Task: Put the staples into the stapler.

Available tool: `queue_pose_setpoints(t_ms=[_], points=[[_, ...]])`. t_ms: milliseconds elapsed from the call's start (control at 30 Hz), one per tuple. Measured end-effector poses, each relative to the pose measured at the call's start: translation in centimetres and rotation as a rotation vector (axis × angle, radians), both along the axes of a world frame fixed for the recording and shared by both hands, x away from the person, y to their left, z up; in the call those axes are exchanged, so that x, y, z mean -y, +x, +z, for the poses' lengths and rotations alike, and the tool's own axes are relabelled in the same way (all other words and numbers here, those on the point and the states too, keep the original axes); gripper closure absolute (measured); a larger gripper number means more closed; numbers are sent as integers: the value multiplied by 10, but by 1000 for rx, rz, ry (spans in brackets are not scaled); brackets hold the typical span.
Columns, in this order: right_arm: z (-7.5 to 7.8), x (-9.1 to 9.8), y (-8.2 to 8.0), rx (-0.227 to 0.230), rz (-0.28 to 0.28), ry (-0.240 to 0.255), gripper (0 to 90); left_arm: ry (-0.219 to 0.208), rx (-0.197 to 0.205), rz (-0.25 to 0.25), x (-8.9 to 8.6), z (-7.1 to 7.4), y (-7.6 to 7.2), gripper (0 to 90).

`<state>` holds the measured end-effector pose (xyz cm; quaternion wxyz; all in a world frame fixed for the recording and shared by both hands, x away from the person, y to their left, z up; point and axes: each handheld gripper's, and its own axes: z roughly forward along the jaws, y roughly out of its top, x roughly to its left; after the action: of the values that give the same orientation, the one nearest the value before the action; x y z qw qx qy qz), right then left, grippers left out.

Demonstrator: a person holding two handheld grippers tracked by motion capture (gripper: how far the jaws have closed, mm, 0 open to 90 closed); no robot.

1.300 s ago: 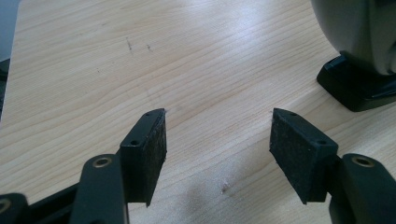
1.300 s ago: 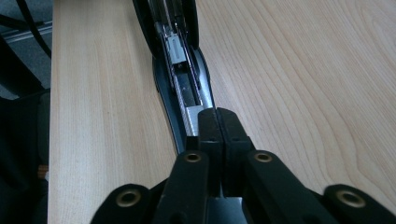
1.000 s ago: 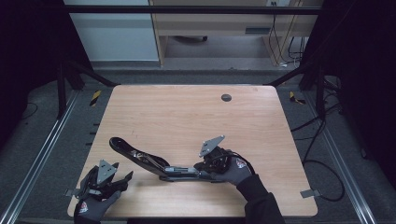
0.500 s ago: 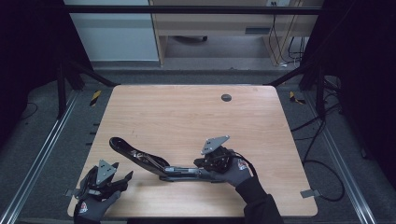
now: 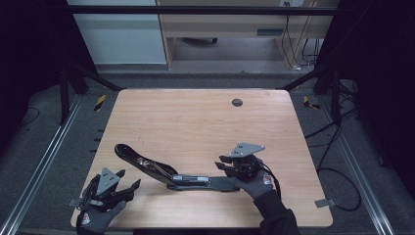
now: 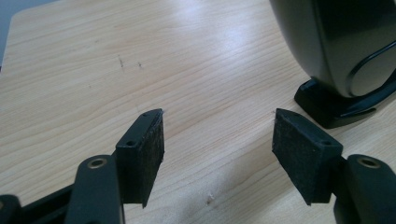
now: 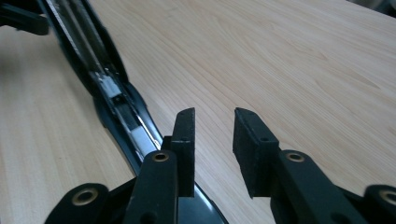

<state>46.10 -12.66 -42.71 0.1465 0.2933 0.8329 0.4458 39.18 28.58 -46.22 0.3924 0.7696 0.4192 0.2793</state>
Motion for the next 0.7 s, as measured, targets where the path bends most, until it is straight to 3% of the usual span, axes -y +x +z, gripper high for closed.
queue_pose_setpoints(t_ms=[467,700], points=[[-12,42,-8,24,-179,40,530,-68,28,-21,-2,7,-3,301],[-19,55,-17,30,-250,14,505,-72,39,-27,0,11,-5,292]])
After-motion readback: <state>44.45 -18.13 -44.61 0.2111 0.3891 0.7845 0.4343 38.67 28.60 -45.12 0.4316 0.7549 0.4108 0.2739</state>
